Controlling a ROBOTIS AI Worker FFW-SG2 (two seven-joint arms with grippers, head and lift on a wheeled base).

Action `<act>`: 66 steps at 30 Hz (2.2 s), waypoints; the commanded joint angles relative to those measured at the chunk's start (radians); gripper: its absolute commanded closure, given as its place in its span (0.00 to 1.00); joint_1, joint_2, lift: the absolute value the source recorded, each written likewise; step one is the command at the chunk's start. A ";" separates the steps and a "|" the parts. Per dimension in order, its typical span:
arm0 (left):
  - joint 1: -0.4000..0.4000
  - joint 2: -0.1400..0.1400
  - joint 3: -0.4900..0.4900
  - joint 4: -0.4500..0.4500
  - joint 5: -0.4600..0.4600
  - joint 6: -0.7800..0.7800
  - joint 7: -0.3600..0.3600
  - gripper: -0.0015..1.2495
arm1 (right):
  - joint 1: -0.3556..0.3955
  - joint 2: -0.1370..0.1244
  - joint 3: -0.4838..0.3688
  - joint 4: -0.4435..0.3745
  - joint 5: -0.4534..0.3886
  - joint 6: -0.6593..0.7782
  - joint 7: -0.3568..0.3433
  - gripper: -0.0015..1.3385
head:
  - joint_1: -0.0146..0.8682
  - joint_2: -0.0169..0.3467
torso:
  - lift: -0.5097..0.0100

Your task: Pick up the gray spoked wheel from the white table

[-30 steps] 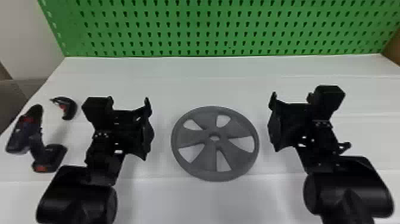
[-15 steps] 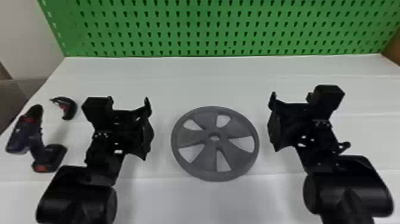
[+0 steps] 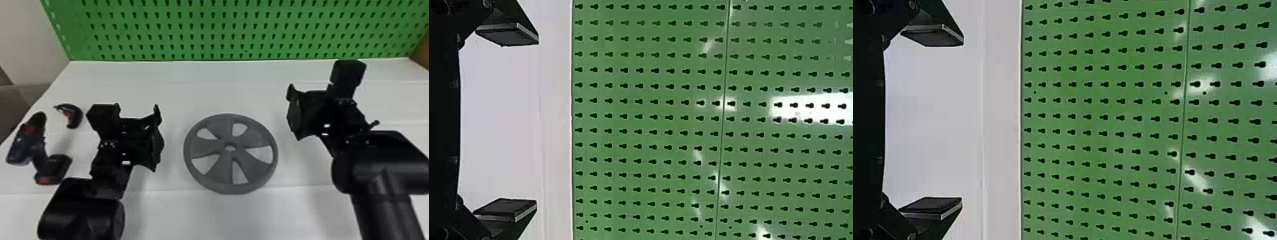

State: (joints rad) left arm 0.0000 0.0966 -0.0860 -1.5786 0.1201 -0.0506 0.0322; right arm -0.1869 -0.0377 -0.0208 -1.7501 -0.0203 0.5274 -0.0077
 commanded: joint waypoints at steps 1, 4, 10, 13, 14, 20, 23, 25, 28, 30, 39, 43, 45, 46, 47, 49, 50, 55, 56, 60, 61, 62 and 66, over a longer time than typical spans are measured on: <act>0.002 0.000 0.002 -0.001 0.001 0.000 0.000 0.10 | -0.074 -0.014 0.012 -0.037 -0.006 0.194 0.000 0.12 | 0.89 0.14 | 0.77; 0.003 0.000 0.003 -0.001 0.001 -0.002 0.000 0.10 | -0.137 -0.022 0.015 -0.048 -0.010 0.364 0.000 0.12 | 0.89 0.14 | 0.77; 0.002 0.000 0.002 -0.001 0.001 -0.002 0.000 0.10 | -0.252 -0.042 0.019 -0.048 -0.027 0.635 0.000 0.12 | 0.89 0.14 | 0.77; 0.000 0.000 0.002 -0.001 0.001 -0.002 0.000 0.10 | -0.304 -0.050 0.022 -0.035 -0.016 0.743 0.000 0.12 | 0.89 0.14 | 0.77; 0.000 0.002 0.002 -0.001 0.001 -0.002 0.000 0.10 | -0.319 -0.053 0.024 -0.028 -0.016 0.772 0.000 0.12 | 0.89 0.14 | 0.77; -0.002 0.002 0.000 -0.001 0.000 -0.002 0.000 0.10 | -0.416 -0.065 0.032 0.061 -0.030 0.928 0.000 0.12 | 0.89 0.14 | 0.77; -0.003 0.002 -0.001 -0.001 -0.004 -0.002 0.000 0.10 | -0.464 -0.068 0.039 0.106 -0.027 0.999 0.000 0.12 | 0.89 0.14 | 0.77; -0.005 0.002 -0.003 -0.001 -0.005 -0.002 0.000 0.10 | -0.485 -0.071 0.041 0.132 -0.029 1.030 0.000 0.12 | 0.89 0.14 | 0.77; -0.008 0.002 -0.006 -0.001 -0.008 -0.002 0.000 0.10 | -0.526 -0.077 0.038 0.195 -0.044 1.045 0.000 0.12 | 0.89 0.14 | 0.77; -0.009 0.002 -0.009 -0.001 -0.010 -0.002 0.000 0.10 | -0.548 -0.085 0.033 0.242 -0.064 1.045 0.000 0.12 | 0.89 0.14 | 0.77; -0.012 0.003 -0.014 0.000 -0.025 0.003 0.000 0.10 | -0.612 -0.122 0.048 0.408 -0.144 1.045 0.000 0.12 | 0.89 0.14 | 0.77; -0.018 0.005 -0.023 0.000 -0.031 0.006 0.000 0.10 | -0.654 -0.134 0.082 0.480 -0.184 1.045 0.000 0.12 | 0.89 0.14 | 0.77; -0.021 0.008 -0.031 0.000 -0.034 0.009 0.000 0.10 | -0.672 -0.142 0.091 0.515 -0.214 1.045 0.000 0.12 | 0.89 0.14 | 0.77; -0.023 0.008 -0.035 0.000 -0.036 0.011 0.000 0.10 | -0.680 -0.148 0.102 0.528 -0.225 1.045 0.000 0.12 | 0.89 0.14 | 0.77; -0.025 0.009 -0.041 0.002 -0.036 0.014 0.000 0.10 | -0.691 -0.153 0.116 0.546 -0.239 1.045 0.000 0.12 | 0.89 0.14 | 0.77; -0.026 0.012 -0.049 0.003 -0.037 0.015 0.000 0.10 | -0.707 -0.163 0.145 0.580 -0.262 1.045 0.000 0.12 | 0.89 0.14 | 0.77; -0.028 0.014 -0.054 0.005 -0.036 0.017 0.000 0.10 | -0.720 -0.171 0.165 0.603 -0.277 1.045 0.000 0.12 | 0.89 0.14 | 0.77; -0.032 0.018 -0.064 0.008 -0.036 0.018 0.000 0.10 | -0.750 -0.191 0.191 0.712 -0.362 1.045 0.000 0.12 | 0.89 0.14 | 0.77; -0.032 0.018 -0.066 0.009 -0.036 0.020 0.000 0.10 | -0.753 -0.197 0.205 0.725 -0.375 1.045 0.000 0.12 | 0.89 0.14 | 0.77; -0.034 0.021 -0.067 0.009 -0.036 0.020 0.000 0.10 | -0.784 -0.211 0.275 0.791 -0.412 1.045 0.000 0.12 | 0.89 0.14 | 0.77; -0.034 0.023 -0.069 0.009 -0.036 0.020 0.000 0.10 | -0.790 -0.214 0.288 0.807 -0.423 1.045 0.000 0.12 | 0.89 0.14 | 0.77; -0.035 0.025 -0.070 0.009 -0.036 0.021 0.000 0.10 | -0.795 -0.217 0.298 0.822 -0.437 1.045 0.000 0.12 | 0.89 0.14 | 0.77; -0.038 0.028 -0.073 0.009 -0.036 0.021 0.000 0.10 | -0.809 -0.225 0.328 0.853 -0.461 1.045 0.000 0.12 | 0.89 0.14 | 0.77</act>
State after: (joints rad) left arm -0.0359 0.1215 -0.1571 -1.5693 0.0841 -0.0297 0.0322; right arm -0.9799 -0.2550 0.2749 -0.9333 -0.4545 1.5677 -0.0077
